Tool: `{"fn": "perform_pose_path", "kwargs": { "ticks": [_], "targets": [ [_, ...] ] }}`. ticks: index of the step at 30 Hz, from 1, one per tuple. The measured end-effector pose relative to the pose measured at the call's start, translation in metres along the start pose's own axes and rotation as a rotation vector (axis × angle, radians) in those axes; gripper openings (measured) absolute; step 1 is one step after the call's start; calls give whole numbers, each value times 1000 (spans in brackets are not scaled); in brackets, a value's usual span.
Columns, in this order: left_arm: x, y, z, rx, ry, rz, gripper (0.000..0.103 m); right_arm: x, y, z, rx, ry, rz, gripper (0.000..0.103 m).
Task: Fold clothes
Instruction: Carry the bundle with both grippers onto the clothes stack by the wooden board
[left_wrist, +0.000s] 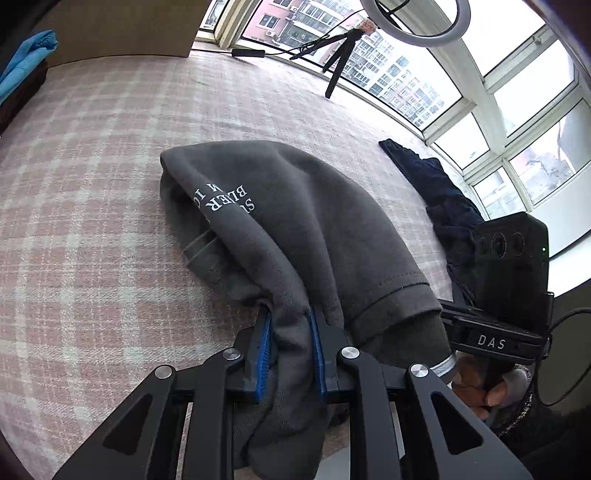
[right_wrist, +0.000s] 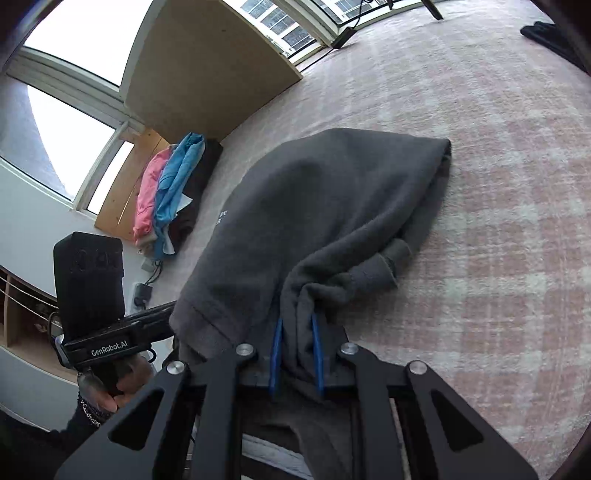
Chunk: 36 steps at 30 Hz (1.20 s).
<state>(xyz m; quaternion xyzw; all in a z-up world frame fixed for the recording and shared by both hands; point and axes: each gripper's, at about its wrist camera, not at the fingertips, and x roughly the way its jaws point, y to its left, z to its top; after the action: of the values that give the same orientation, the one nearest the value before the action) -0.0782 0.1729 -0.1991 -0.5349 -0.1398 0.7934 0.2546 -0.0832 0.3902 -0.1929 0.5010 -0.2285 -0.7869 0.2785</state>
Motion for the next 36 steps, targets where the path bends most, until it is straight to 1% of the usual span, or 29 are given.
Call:
{"fn": "perform_pose_path", "kwargs": {
  "ticks": [2, 4, 6, 10, 13, 15, 17, 20, 22, 24, 27, 29, 31, 34, 36],
  "targets": [
    [-12, 4, 4, -28, -20, -14, 17, 0, 9, 3, -4, -1, 13, 14],
    [-32, 5, 7, -17, -54, -14, 17, -2, 19, 9, -3, 1, 42, 14],
    [-52, 5, 11, -5, -89, -12, 17, -6, 36, 16, -29, -8, 56, 14],
    [-100, 12, 24, 36, -177, 13, 17, -7, 83, 35, -104, -44, 73, 14],
    [-137, 31, 33, 62, -234, 34, 17, -3, 127, 49, -200, -75, 69, 14],
    [-163, 47, 37, 86, -267, 58, 17, 7, 156, 60, -263, -89, 69, 14],
    [-189, 68, 42, 114, -292, 89, 17, 21, 186, 68, -310, -102, 72, 13],
    [-227, 112, 54, 137, -314, 122, 17, 51, 229, 79, -369, -123, 75, 13],
    [-253, 143, 65, 148, -323, 141, 17, 78, 259, 89, -394, -135, 72, 13],
    [-278, 173, 78, 167, -331, 166, 17, 107, 290, 92, -431, -158, 60, 13],
    [-303, 211, 101, 205, -343, 218, 17, 149, 333, 104, -459, -186, 39, 13],
    [-312, 231, 117, 230, -346, 247, 17, 174, 357, 114, -468, -204, 21, 13],
    [-318, 250, 131, 250, -342, 261, 17, 196, 377, 124, -477, -217, -5, 13],
    [-319, 280, 145, 305, -320, 280, 18, 224, 398, 139, -495, -227, -51, 13],
    [-310, 311, 142, 272, -272, 350, 22, 244, 399, 145, -518, -208, -119, 13]
  ]
}}
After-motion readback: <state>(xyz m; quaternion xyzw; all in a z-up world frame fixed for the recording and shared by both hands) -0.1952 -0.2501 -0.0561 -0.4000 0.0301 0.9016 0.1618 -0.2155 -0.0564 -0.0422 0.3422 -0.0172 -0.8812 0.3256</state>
